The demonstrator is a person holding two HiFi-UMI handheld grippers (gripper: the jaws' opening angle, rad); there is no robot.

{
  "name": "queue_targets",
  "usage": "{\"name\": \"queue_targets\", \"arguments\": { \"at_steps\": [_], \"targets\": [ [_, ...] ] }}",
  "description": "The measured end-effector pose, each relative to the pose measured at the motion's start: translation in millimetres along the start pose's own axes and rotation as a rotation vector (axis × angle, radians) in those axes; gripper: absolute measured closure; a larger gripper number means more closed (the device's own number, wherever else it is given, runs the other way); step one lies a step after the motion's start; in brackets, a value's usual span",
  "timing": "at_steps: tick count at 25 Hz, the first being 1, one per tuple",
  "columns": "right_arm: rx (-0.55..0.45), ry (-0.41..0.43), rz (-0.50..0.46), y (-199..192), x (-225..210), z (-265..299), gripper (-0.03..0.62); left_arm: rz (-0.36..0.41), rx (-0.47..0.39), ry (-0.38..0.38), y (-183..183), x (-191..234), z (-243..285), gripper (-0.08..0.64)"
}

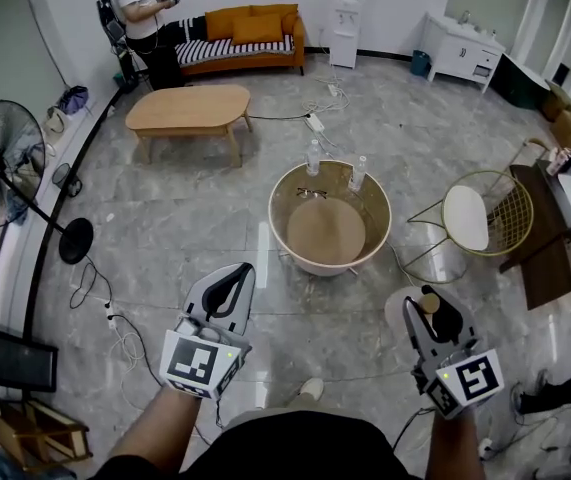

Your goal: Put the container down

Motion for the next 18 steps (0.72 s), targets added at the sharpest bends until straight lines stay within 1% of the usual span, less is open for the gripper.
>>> {"name": "queue_targets", "arguments": {
  "at_steps": [5, 8, 12, 18],
  "targets": [
    [-0.012, 0.022, -0.016, 5.7, -21.2, -5.2, 0.445, 0.017, -0.015, 0.016, 11.8, -12.1, 13.5, 0.545],
    [-0.013, 0.025, -0.024, 8.2, -32.2, -10.9, 0.445, 0.013, -0.016, 0.026, 16.0, -20.1, 15.6, 0.545],
    [-0.007, 0.025, -0.017, 6.6, -43.6, -11.4, 0.445, 0.012, 0.002, 0.028, 12.6, -25.7, 22.7, 0.545],
    [0.014, 0.039, -0.007, -1.8, -46.6, -0.7, 0.445, 0.006, 0.021, 0.025, 3.7, -24.0, 33.4, 0.545]
  ]
}}
Point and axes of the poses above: the fingertips, and each gripper's own axes: z forward along the fingers, x to its left, y out of its top, the point moved 2 cm from there along -z, backward along the fingers, and after that the axes turned 13 degrees about y, right-handed, at the moved point
